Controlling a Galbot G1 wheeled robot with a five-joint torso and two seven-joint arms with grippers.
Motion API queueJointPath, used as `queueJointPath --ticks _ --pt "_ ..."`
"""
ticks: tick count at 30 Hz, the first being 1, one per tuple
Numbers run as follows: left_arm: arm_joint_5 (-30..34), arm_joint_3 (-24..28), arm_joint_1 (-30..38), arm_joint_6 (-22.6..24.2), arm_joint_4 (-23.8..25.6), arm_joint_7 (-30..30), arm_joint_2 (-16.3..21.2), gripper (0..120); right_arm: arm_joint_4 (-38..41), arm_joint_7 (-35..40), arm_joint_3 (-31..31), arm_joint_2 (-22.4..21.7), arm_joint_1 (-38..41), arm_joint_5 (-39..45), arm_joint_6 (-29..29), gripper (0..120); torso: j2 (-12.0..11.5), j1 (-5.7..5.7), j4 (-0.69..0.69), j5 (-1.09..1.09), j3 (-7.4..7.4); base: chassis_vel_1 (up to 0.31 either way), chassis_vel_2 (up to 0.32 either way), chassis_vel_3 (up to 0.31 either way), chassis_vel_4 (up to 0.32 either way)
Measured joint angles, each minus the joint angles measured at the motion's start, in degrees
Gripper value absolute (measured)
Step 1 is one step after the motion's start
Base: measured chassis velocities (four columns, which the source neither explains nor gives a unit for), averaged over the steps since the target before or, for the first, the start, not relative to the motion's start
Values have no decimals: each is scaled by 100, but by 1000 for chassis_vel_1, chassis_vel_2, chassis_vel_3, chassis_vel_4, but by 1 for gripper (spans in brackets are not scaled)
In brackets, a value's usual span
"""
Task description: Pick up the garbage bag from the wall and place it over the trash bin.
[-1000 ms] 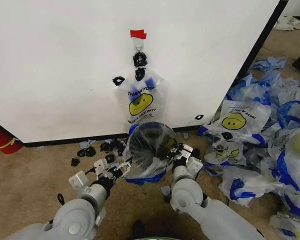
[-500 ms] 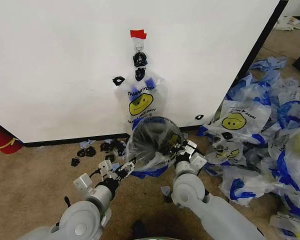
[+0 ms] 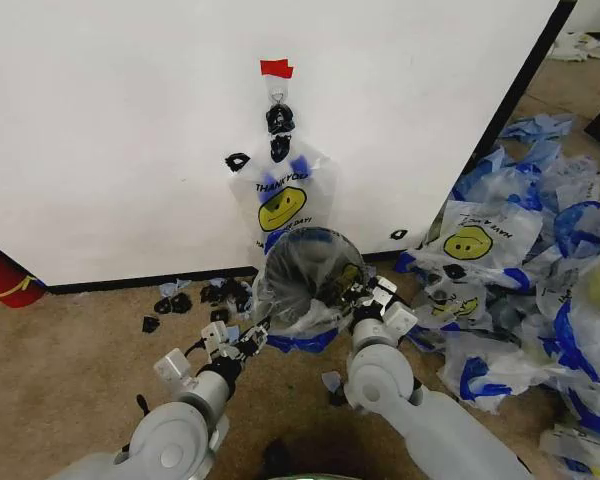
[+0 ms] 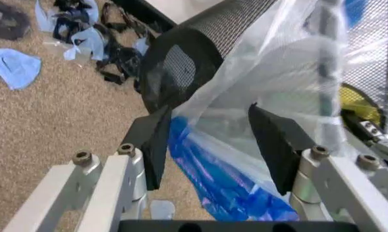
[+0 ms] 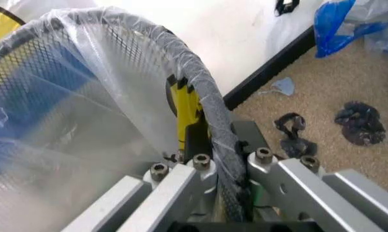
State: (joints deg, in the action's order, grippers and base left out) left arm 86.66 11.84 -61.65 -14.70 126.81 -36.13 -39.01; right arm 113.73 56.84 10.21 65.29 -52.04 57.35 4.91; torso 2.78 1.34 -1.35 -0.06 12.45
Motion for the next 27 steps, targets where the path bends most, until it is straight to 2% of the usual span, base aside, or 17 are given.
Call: queueJointPath --ticks 18,27 --pt "-255 218 119 -41 -586 148 -565 49 386 133 73 30 -105 50 -63 0 0 0 0 1 0 0 0 0 0" --pt "-403 277 192 -63 -791 172 -620 49 403 138 88 12 -114 56 -72 0 0 0 0 -1 0 0 0 0 0"
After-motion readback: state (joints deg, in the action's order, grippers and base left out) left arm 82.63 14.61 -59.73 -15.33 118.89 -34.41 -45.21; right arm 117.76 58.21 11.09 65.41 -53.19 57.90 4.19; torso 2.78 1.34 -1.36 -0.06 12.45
